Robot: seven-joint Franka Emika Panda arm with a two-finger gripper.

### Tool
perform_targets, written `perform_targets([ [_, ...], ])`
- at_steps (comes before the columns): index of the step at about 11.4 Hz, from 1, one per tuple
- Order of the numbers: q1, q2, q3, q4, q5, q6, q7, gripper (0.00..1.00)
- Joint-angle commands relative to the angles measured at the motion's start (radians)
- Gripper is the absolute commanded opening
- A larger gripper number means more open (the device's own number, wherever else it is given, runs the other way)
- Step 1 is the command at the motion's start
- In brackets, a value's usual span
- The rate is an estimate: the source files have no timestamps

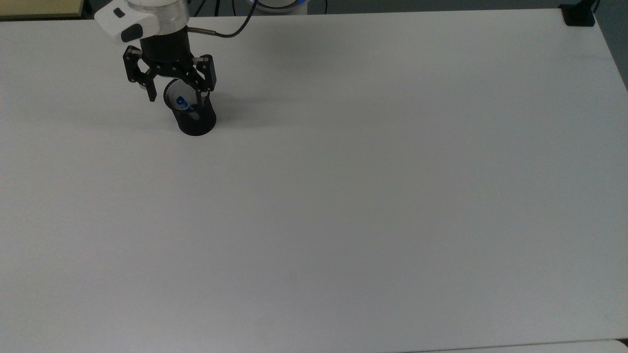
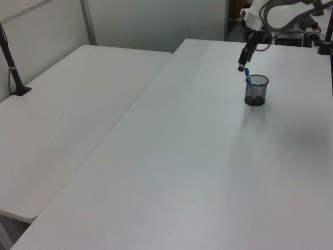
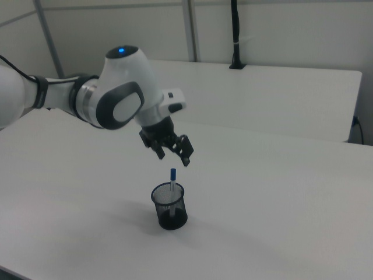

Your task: Insert the marker

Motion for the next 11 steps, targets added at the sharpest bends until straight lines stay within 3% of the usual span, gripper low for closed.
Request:
perform_targets([
  [1,0.018,-0.008,0.024,0.231,0.012,-0.310,0.021,1.00],
  [6,0.003,0.018,0.194,0.474,0.004,-0.761,0.068,1.00],
  [8,-0.001,0.019,0.228,0.482,-0.010,-0.776,0.090,1.00],
  [11,-0.030,0.023,0.223,0.473,-0.007,-0.720,0.088,1.00],
])
